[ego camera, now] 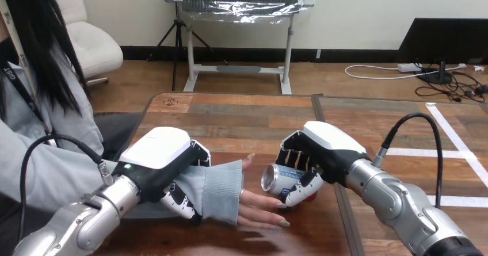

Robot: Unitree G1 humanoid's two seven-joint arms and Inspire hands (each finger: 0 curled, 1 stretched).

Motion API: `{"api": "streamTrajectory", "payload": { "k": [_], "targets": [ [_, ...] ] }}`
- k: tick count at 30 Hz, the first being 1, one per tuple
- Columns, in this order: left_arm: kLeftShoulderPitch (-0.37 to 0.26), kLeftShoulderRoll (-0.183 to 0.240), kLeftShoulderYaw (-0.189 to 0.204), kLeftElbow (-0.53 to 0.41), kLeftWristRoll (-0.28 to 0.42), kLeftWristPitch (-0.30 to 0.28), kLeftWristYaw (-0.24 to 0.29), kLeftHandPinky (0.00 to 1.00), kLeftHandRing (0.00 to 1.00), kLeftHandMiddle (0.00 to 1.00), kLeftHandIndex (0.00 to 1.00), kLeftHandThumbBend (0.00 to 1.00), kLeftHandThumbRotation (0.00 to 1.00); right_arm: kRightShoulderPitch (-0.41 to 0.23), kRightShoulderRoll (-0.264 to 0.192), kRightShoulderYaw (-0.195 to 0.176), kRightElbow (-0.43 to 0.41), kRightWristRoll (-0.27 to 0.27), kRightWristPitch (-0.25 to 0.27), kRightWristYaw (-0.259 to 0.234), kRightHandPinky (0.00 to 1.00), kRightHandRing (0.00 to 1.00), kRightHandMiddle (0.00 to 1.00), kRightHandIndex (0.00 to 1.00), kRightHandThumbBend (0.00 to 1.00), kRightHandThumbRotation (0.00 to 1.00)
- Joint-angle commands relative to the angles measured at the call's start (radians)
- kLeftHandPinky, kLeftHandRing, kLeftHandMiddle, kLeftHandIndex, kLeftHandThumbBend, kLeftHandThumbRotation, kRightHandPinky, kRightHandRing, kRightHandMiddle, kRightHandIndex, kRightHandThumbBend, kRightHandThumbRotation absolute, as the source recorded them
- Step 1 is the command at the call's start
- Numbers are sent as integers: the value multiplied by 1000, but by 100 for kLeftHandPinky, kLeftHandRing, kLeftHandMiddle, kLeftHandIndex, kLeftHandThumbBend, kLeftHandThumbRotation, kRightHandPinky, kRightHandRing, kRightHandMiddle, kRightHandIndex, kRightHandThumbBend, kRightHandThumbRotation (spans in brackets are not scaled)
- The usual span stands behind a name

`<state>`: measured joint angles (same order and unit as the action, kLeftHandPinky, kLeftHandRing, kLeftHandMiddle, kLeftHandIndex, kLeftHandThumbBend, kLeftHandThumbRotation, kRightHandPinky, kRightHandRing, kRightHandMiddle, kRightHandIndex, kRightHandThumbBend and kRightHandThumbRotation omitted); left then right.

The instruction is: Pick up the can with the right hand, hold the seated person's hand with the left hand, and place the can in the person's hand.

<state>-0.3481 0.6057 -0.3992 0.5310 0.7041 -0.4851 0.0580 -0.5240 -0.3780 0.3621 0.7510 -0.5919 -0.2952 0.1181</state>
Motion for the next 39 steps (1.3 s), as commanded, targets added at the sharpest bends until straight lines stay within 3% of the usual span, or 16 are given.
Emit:
{"api": "streamTrajectory", "payload": {
  "k": [1,9,14,21,27,39],
  "targets": [
    [-57,-25,47,-115,-31,4,5,31,33,38,39,89,0,-81,9,3,-69,5,-36,-7,43,44,48,48,84,0],
    [-54,-33,54,-128,-42,11,-8,30,33,38,39,88,0,-65,6,22,-108,-17,-44,-4,42,43,47,47,84,0],
    [-58,-37,56,-120,-44,2,-4,31,32,37,39,89,0,-56,3,35,-136,-30,-36,3,52,45,48,48,83,0],
    [-63,-42,58,-124,-41,8,-11,31,32,37,38,89,0,-39,4,40,-175,-33,-45,10,58,46,48,48,82,0],
    [-73,-45,58,-114,-33,0,-3,31,32,37,38,89,0,-30,4,42,-194,-26,-67,3,48,44,47,47,83,0],
    [-87,-55,57,-101,-26,10,-5,32,33,37,39,89,0,-17,6,41,-271,-26,-31,32,37,41,47,47,83,0]
  ]
}}
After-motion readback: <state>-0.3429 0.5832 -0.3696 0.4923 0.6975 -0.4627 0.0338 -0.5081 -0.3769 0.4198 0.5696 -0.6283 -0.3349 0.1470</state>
